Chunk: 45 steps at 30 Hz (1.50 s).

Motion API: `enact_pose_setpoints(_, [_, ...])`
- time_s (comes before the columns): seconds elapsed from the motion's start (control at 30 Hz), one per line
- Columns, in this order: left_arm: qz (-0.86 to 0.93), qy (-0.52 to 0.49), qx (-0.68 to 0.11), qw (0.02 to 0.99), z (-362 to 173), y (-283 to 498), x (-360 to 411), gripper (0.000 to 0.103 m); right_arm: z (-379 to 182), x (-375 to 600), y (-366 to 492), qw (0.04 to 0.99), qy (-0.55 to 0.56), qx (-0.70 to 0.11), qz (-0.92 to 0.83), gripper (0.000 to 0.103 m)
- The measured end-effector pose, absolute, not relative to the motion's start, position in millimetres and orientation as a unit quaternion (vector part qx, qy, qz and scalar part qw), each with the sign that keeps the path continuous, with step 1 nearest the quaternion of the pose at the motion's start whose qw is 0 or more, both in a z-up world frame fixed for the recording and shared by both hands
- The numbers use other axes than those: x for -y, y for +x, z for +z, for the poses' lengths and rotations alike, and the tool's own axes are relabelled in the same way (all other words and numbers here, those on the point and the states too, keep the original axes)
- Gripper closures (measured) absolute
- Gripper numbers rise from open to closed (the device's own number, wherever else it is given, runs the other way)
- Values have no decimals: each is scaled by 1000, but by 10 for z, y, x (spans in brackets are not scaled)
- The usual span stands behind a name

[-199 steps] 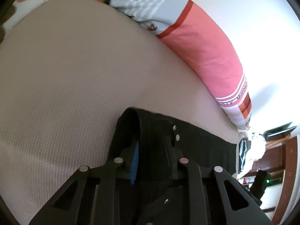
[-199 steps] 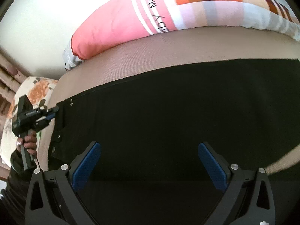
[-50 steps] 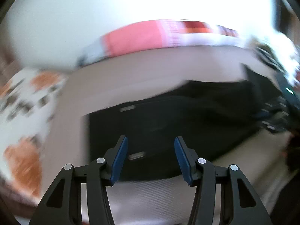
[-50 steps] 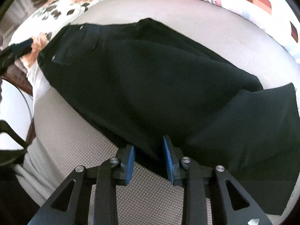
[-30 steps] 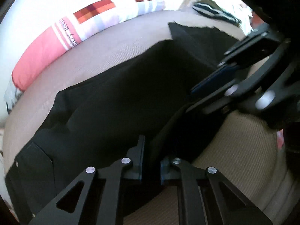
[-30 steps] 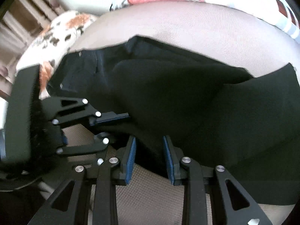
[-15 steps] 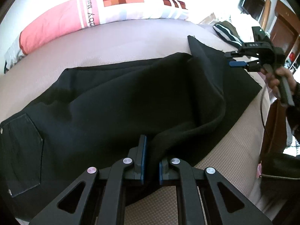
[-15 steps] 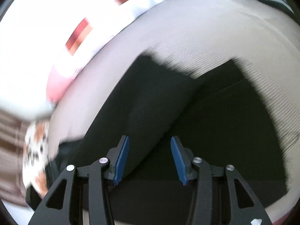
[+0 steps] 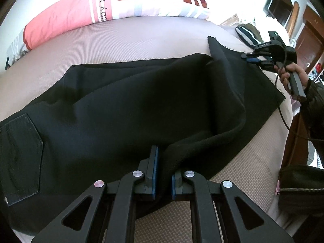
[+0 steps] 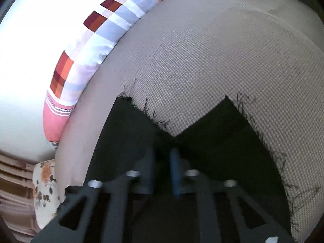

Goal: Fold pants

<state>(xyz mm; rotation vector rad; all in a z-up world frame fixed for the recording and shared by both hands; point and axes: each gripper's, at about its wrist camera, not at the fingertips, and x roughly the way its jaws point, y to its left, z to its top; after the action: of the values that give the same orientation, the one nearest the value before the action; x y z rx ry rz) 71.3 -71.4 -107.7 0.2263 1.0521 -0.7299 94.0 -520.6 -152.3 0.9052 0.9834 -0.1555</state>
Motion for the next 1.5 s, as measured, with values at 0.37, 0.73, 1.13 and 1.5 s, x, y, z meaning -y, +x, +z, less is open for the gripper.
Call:
enact_pose_setpoints(0.37, [-348, 155, -465, 799, -1082, 593, 822, 92, -538, 4957, -57, 852, 252, -419, -185, 100])
enact_pose_setpoints(0.73, [-361, 228, -435, 793, -1140, 500, 967, 92, -1125, 5085, -741, 800, 318, -451, -234, 101])
enact_pose_setpoints(1.13, [-394, 185, -465, 771, -929, 526, 745, 50, -1219, 5133, -694, 785, 318, -479, -232, 93])
enact_pose_setpoints(1.5, [-333, 21, -481, 811, -743, 1020, 448, 41, -691, 5490, -367, 829, 283, -453, -167, 75])
